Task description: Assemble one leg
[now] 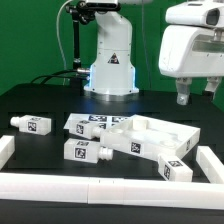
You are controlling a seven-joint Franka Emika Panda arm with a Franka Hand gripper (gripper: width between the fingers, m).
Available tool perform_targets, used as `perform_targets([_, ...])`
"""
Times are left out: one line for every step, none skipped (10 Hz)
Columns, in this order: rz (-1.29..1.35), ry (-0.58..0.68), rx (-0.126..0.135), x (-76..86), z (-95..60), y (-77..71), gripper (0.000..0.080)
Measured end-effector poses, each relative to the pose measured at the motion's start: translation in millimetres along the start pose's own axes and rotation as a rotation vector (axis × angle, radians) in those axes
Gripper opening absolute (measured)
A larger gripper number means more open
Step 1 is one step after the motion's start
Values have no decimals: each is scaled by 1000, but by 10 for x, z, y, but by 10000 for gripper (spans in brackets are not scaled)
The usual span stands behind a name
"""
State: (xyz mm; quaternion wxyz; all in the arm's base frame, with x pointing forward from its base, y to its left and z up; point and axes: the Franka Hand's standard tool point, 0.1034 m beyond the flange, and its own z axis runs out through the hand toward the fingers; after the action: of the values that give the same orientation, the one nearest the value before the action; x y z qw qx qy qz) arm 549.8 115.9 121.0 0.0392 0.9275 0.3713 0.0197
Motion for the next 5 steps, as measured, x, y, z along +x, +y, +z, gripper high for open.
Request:
perform_targets([0, 0, 0, -1, 0, 0, 650])
perform_targets([0, 0, 0, -1, 0, 0, 650])
perform_targets([1, 0, 1, -1, 1, -1, 650])
perform_targets([2, -1, 2, -5, 12, 7, 650])
perform_targets([8, -1, 1, 20, 49, 71, 650])
